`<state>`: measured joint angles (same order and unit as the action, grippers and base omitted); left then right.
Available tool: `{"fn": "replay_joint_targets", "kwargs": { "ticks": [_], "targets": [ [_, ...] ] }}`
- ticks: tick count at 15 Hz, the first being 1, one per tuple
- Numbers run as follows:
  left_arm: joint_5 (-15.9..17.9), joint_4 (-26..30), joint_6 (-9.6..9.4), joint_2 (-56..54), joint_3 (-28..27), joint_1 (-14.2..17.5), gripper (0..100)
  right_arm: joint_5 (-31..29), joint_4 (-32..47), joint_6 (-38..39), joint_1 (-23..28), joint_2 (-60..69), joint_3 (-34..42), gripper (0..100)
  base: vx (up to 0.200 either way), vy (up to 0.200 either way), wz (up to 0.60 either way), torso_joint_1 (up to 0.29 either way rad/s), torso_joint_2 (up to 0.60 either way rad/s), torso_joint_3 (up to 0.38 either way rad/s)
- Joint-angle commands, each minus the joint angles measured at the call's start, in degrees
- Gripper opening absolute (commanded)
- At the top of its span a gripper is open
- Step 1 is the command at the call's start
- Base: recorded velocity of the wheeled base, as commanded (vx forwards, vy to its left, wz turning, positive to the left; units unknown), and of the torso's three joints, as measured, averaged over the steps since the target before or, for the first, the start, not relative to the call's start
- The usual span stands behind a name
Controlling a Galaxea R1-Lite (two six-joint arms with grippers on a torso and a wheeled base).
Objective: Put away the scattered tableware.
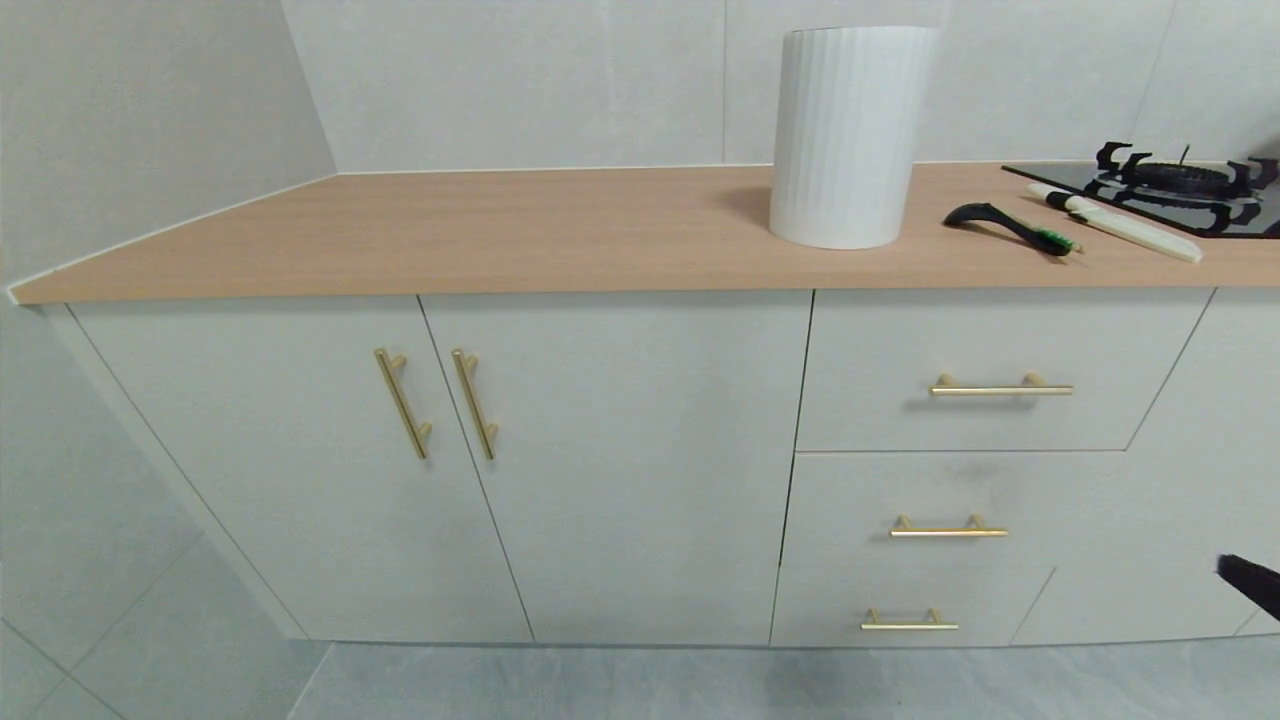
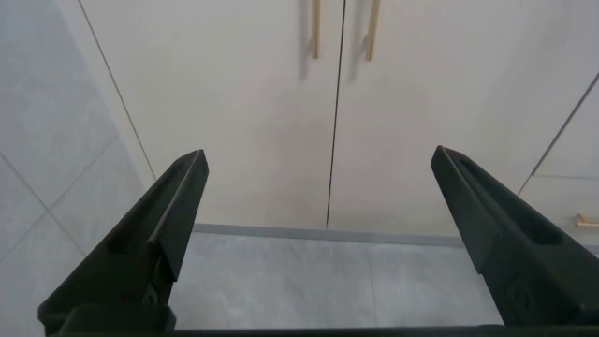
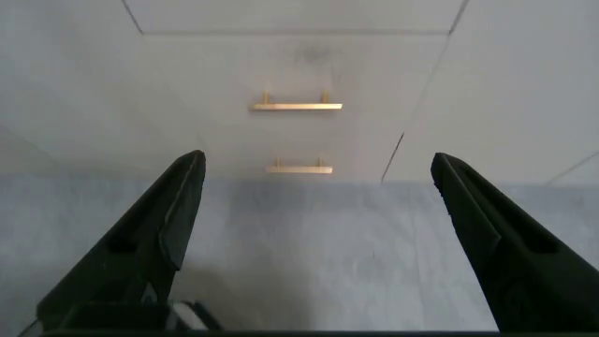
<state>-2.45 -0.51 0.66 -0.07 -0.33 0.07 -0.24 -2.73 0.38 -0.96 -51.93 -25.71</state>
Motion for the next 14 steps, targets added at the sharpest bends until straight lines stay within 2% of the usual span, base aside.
{"fn": "replay_joint_targets", "kwargs": {
  "ticks": [1,4,9,11,14],
  "targets": [
    [-0.01,-0.10,0.04,0.07,0.07,0.01,100,0.16,-3.16,-0.20,-0.27,-28.93,-10.33,100,0.000,0.000,0.00,0.000,0.00,0.000],
    [-0.01,-0.10,0.04,0.07,0.07,0.01,100,0.33,-11.68,-0.55,-0.27,-42.81,-11.38,100,0.000,0.000,0.00,0.000,0.00,0.000],
    [-0.10,-0.10,0.04,0.07,0.07,0.01,100,-0.11,-20.12,-1.70,-0.27,-56.26,-10.76,100,0.000,0.000,0.00,0.000,0.00,0.000],
    [-0.01,-0.10,0.04,0.07,0.07,0.01,100,-0.28,-27.50,-1.70,-0.27,-60.74,-9.27,100,0.000,0.000,0.00,0.000,0.00,0.000],
    [-0.01,-0.10,0.04,0.07,0.07,0.01,100,-0.81,-43.15,-1.78,-0.27,-68.21,-7.25,100,0.000,0.000,0.00,0.000,0.00,0.000]
  ]
}}
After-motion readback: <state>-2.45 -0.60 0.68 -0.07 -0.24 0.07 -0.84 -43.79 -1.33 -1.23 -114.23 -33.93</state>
